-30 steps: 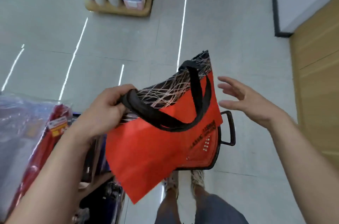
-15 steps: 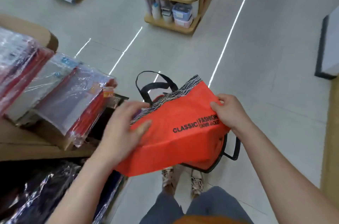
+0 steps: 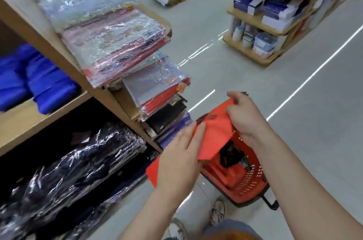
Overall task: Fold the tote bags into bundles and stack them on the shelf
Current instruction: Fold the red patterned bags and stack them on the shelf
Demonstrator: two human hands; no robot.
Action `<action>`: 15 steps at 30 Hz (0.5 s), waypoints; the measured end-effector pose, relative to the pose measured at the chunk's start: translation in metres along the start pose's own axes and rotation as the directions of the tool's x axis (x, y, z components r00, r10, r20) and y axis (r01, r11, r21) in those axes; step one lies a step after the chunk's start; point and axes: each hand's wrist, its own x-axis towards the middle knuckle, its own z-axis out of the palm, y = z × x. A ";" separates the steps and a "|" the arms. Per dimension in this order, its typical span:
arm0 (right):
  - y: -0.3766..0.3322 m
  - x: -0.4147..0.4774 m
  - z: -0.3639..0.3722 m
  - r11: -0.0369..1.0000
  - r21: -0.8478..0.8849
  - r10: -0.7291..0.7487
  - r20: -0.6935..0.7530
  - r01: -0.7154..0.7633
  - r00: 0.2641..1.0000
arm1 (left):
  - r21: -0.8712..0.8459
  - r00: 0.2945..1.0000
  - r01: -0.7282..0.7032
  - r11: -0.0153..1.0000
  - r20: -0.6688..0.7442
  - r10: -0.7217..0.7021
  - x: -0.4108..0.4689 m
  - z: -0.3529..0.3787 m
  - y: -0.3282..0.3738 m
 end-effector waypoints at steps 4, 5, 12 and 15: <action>-0.018 -0.043 0.045 0.990 0.144 -0.035 0.326 -0.013 0.945 | -0.562 0.809 0.471 0.680 -0.032 -0.587 -0.010 -0.041 -0.039; -0.018 -0.057 0.055 0.997 0.022 -0.074 0.402 0.071 0.912 | -0.694 0.727 0.516 0.502 0.045 -0.685 -0.014 -0.049 -0.048; 0.026 -0.134 0.149 0.278 -0.646 -0.173 0.694 0.711 0.699 | -0.865 0.517 0.452 -0.216 0.452 -0.727 -0.068 -0.082 -0.084; 0.023 -0.144 0.156 0.130 -0.697 -0.224 0.673 0.706 0.705 | -0.826 0.560 0.503 -0.254 0.536 -0.632 -0.099 -0.093 -0.099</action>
